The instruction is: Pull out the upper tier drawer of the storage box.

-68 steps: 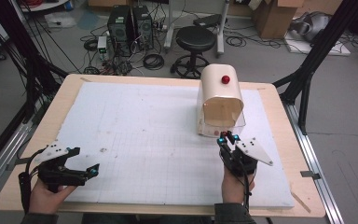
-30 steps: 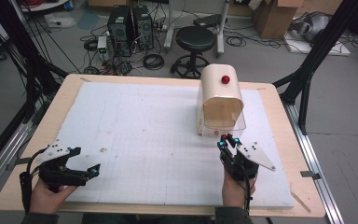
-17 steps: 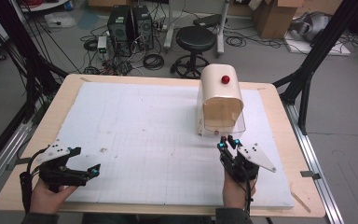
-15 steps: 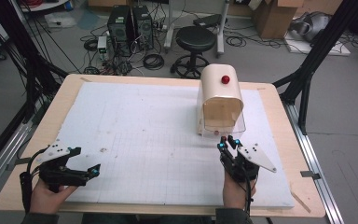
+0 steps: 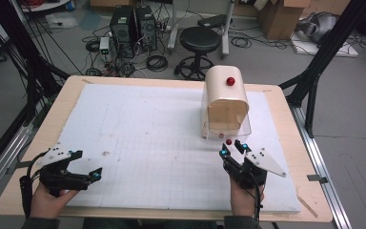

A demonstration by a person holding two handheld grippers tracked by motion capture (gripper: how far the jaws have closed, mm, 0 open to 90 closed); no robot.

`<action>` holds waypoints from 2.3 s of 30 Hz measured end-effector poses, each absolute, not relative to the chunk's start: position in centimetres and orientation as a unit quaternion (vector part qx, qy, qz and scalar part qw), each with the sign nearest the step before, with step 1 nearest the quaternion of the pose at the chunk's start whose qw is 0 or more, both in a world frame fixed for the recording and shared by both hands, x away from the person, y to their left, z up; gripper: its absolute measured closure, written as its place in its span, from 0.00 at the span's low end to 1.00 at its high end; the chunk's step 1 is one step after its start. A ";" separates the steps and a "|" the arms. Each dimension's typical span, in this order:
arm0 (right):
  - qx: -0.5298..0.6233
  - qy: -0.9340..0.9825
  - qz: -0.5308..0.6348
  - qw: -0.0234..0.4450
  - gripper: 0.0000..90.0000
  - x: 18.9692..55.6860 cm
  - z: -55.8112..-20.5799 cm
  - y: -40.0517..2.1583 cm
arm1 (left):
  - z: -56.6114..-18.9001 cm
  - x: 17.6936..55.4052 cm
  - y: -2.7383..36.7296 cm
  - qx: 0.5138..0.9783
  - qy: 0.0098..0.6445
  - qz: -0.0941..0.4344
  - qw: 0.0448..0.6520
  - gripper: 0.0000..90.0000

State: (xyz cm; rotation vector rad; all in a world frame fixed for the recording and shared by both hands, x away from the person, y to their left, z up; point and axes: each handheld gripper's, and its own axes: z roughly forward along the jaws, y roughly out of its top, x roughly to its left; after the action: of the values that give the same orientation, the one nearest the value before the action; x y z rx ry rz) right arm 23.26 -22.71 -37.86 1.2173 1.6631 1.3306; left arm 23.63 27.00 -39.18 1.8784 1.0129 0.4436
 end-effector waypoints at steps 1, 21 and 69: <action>0.464 0.642 0.510 0.334 0.50 23.3 -37.9 -22.7 | -39.2 23.6 27.0 0.764 0.412 0.180 0.463 0.02; 0.411 0.717 0.503 0.254 0.16 24.2 -38.6 -23.6 | -39.5 23.8 27.0 0.761 0.415 0.172 0.468 0.02; 0.424 0.757 0.458 0.193 0.00 26.1 -42.3 -26.7 | -39.7 23.1 27.6 0.758 0.411 0.166 0.478 0.02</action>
State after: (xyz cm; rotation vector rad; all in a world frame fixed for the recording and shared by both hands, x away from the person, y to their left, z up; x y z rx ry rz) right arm 26.10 -26.74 -42.27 1.1895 2.1249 1.2850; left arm 23.10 27.57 -39.72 1.8517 1.0032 0.4062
